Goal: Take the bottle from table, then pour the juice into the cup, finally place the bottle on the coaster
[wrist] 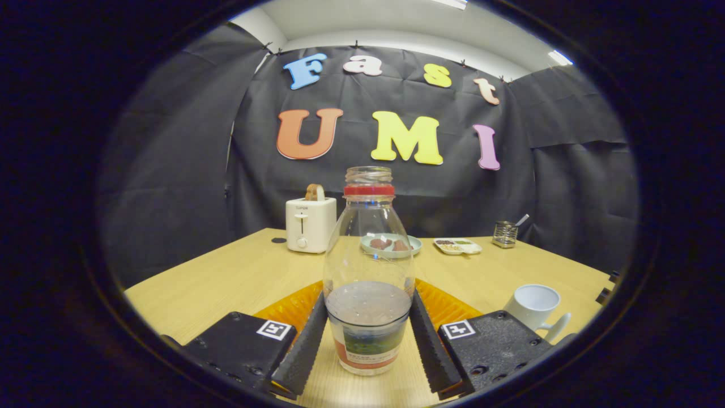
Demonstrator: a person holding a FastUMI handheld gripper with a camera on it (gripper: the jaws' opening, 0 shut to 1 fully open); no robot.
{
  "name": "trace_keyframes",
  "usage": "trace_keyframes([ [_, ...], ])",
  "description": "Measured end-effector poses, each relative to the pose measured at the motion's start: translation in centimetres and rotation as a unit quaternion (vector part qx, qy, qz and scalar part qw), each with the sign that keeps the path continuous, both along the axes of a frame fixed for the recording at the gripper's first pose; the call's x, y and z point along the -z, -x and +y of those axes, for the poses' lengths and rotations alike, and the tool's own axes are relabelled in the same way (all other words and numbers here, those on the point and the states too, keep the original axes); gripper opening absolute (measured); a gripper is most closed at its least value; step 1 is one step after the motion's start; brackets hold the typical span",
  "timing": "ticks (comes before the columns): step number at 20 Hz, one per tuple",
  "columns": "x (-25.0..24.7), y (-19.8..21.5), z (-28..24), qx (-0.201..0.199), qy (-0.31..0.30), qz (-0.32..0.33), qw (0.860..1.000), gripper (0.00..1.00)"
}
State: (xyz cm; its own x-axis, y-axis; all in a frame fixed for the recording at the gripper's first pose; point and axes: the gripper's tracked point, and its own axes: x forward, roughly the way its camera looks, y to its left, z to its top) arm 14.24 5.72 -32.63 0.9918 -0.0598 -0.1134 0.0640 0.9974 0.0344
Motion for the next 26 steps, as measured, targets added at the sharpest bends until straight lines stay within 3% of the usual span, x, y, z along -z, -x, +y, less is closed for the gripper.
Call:
trace_keyframes([
  [8,-1.2,1.6,-3.5,0.028,-0.128,0.003,0.991,0.81],
  [14,-3.0,2.4,-3.7,0.007,-0.235,0.003,0.972,0.81],
  [21,-3.8,3.5,-4.5,-0.002,-0.367,0.002,0.930,0.80],
  [26,-3.7,3.7,-4.2,-0.006,-0.478,0.008,0.878,0.79],
])
